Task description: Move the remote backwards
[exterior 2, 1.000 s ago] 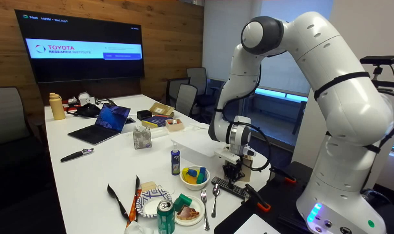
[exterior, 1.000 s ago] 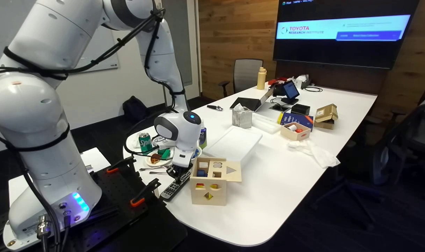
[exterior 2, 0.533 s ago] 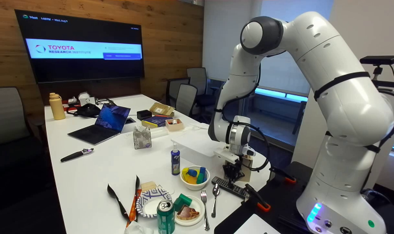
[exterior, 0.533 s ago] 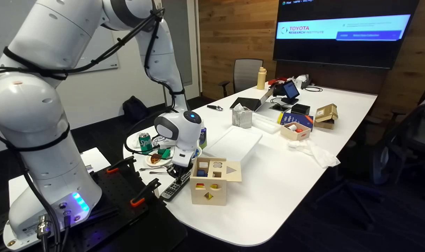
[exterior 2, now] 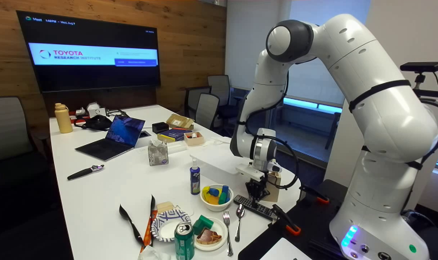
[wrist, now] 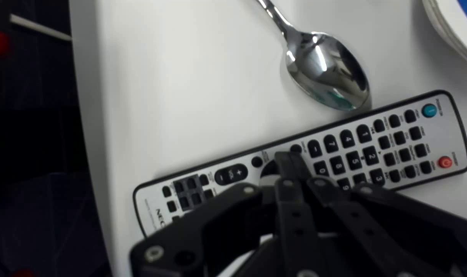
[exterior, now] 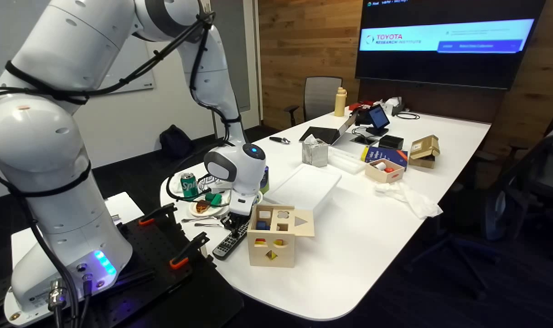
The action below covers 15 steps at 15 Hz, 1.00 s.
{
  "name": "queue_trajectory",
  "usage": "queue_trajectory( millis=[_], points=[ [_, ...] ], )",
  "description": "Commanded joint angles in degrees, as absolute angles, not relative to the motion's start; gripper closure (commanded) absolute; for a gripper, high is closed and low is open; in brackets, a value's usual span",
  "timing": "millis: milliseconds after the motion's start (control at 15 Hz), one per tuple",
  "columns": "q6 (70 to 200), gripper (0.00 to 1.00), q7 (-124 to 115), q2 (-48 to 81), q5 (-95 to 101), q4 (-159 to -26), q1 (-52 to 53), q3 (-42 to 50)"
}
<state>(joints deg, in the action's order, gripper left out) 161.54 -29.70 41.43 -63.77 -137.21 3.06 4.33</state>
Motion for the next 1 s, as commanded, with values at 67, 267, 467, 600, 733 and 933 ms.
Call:
queue_trajectory(
  millis=[67, 267, 467, 600, 733, 933],
  points=[
    [158.46, 1.0, -30.15, 47.56, -62.25, -130.87, 2.42, 3.67],
    [157.01, 1.0, -30.51, 48.46, -62.34, -129.61, 2.61, 3.73],
    [157.62, 1.0, -32.03, 49.63, -62.01, -128.71, 3.87, 4.29],
    [159.3, 1.0, -33.12, 50.31, -61.94, -128.33, 5.03, 4.71],
    [159.52, 1.0, -34.41, 51.0, -61.38, -127.82, 5.65, 5.12],
    [159.08, 1.0, -37.19, 52.53, -59.27, -126.62, 6.19, 5.28]
  ],
)
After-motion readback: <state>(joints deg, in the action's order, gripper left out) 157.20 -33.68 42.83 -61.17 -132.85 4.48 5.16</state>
